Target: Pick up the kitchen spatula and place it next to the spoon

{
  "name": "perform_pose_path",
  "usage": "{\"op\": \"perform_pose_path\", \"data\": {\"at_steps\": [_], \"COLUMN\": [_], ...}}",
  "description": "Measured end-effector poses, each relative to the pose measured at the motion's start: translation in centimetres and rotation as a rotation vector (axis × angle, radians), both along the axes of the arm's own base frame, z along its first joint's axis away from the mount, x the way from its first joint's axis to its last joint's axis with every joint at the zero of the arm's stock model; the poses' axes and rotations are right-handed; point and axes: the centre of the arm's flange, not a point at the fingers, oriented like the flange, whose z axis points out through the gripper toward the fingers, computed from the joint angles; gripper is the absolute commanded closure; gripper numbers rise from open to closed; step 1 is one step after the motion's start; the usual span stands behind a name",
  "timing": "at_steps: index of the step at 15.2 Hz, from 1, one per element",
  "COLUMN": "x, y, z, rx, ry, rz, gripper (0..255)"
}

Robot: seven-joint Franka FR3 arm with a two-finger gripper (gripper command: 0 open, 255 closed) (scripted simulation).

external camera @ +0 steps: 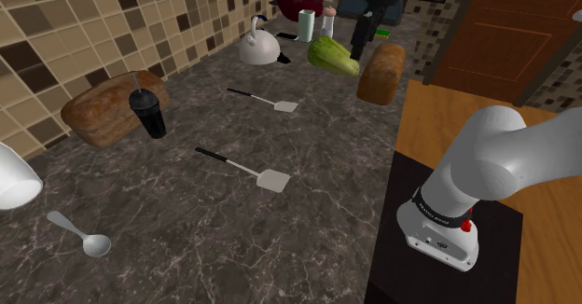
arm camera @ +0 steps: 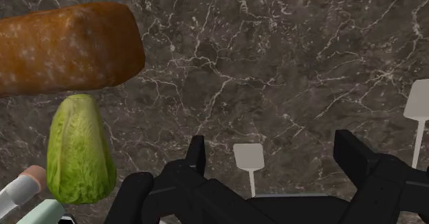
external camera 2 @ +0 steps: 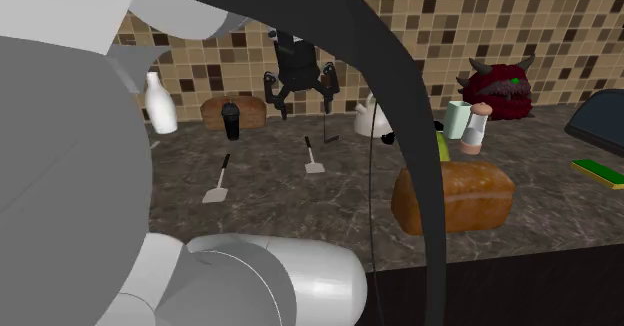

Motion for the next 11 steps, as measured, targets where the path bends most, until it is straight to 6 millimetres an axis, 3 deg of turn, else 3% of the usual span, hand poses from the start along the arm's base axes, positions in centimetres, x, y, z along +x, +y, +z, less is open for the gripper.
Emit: {"op": "perform_pose_path", "data": {"at_steps": [2, 11], "x": [0.4, 10.1], "y": [-0.1, -0.2], "z": [-0.4, -6.3], "rx": [0.002, 0.039], "ry": [0.001, 0.022], "rz": [0.001, 0.019], "gripper": [0, 0]}}
